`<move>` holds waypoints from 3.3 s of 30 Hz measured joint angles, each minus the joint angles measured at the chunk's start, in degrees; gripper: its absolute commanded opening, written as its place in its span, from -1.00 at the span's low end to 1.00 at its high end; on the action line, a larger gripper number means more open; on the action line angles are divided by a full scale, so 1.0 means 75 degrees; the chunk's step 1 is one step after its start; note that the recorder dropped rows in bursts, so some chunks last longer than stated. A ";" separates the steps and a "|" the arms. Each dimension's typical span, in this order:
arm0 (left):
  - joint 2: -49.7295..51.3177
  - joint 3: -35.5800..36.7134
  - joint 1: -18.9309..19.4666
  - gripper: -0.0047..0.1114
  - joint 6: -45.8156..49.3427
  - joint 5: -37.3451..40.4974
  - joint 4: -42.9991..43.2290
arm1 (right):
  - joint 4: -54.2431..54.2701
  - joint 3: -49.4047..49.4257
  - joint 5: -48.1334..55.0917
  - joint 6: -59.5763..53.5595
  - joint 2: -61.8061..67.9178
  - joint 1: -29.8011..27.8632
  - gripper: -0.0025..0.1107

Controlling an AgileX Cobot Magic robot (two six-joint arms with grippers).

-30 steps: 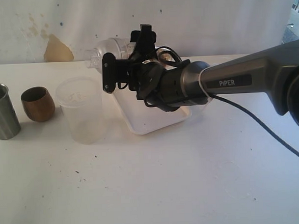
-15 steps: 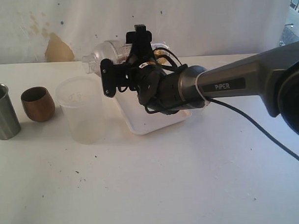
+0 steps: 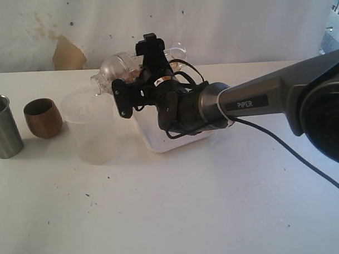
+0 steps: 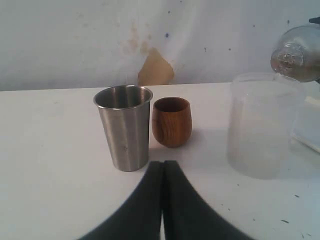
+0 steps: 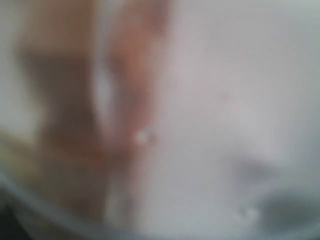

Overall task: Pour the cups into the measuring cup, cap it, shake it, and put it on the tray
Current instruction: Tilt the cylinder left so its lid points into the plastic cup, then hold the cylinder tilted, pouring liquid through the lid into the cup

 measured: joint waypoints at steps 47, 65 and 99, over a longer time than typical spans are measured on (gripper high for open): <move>0.0000 0.0000 0.0000 -0.92 0.0000 0.0000 0.0000 | -0.1440 0.0000 -0.0987 0.0000 0.0000 -0.0013 -0.96; 0.0000 0.0000 0.0000 -0.92 0.0000 0.0000 0.0000 | -0.1472 0.0000 -0.1067 0.0000 0.0000 -0.0013 -0.96; 0.0000 0.0000 0.0000 -0.92 0.0000 0.0000 0.0000 | -0.1545 -0.0373 -0.0780 0.0000 0.0000 -0.0218 -0.96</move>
